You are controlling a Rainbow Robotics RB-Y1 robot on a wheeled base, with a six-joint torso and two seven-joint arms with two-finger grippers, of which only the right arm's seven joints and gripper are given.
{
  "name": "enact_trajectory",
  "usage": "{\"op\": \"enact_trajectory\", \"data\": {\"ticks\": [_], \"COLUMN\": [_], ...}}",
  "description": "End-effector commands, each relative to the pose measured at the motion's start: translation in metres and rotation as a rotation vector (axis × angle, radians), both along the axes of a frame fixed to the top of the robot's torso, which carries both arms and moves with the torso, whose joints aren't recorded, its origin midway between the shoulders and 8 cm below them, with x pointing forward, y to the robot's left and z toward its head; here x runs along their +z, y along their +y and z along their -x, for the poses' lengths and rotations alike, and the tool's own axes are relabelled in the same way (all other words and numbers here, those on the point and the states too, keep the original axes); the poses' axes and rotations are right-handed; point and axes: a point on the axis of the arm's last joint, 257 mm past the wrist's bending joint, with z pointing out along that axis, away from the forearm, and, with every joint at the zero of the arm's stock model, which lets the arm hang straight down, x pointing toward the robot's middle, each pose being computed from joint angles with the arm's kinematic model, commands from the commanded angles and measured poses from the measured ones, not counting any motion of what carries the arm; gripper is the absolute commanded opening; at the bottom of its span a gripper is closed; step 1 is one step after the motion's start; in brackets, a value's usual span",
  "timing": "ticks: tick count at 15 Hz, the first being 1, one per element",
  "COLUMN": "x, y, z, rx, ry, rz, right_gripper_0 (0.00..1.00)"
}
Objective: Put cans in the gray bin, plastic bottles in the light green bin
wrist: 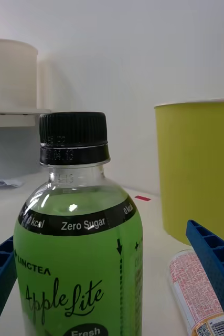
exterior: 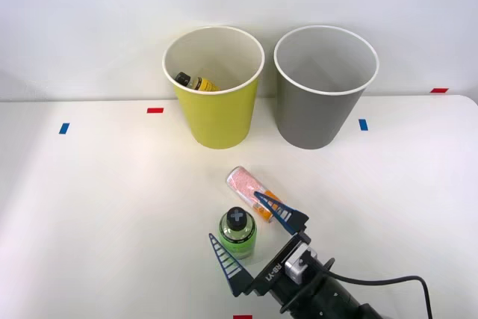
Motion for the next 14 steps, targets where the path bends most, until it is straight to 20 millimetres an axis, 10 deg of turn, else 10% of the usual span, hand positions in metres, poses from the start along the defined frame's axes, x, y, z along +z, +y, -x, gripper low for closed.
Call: {"op": "enact_trajectory", "data": {"ticks": [1,3,5,6,14], "x": [0.0004,-0.0015,-0.0019,-0.0023,0.0023], "y": [0.0052,0.0075,0.0077,0.0078,0.0025], "z": [-0.0022,-0.0025,-0.0025,-0.0025,-0.0048], "rx": [0.003,0.006,0.003,0.003,-0.014], "ry": [-0.001,-0.002,-0.009,-0.010,-0.010], "rz": [0.009,0.024,0.032,0.035,0.012], "right_gripper_0": [1.00,1.00,0.25,0.08,0.00]}}
